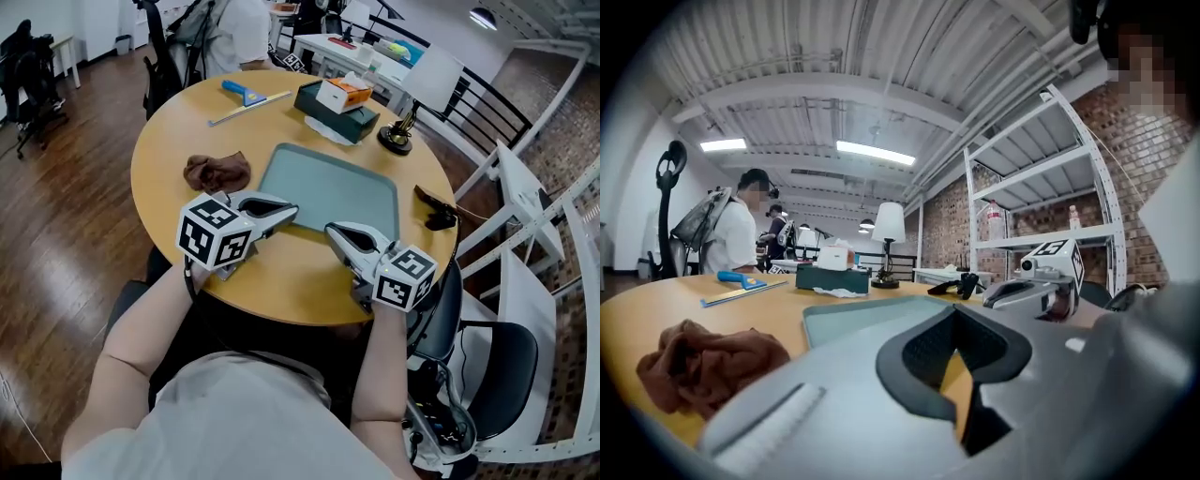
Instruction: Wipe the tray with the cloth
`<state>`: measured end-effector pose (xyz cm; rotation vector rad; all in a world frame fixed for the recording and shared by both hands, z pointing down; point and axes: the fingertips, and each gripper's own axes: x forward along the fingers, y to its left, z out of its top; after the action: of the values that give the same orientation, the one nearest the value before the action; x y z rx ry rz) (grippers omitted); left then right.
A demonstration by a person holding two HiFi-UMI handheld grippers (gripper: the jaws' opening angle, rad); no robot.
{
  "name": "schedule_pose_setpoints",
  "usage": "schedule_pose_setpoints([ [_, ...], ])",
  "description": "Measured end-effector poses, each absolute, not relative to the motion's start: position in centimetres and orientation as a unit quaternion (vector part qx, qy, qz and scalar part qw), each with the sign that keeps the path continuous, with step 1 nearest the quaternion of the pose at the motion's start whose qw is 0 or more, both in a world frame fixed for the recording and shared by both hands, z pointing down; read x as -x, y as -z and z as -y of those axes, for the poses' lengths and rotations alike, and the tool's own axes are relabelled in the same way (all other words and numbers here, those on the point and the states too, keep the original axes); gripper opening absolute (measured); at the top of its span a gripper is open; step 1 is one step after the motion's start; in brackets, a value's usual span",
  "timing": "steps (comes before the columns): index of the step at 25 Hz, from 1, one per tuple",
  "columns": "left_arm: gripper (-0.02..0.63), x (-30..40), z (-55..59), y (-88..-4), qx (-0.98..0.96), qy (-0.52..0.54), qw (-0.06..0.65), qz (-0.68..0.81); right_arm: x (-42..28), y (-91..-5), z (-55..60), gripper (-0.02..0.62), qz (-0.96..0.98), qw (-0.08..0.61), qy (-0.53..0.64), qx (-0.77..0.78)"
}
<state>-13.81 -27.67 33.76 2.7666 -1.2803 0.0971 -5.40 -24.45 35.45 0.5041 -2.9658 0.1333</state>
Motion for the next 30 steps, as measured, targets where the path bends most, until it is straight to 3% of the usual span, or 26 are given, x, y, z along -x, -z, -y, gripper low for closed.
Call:
schedule_pose_setpoints([
  [30,0.0,13.1,27.52,-34.68,-0.911,-0.063,0.054,0.403,5.37,-35.29,24.3,0.002,0.983,0.064,-0.045,-0.165],
])
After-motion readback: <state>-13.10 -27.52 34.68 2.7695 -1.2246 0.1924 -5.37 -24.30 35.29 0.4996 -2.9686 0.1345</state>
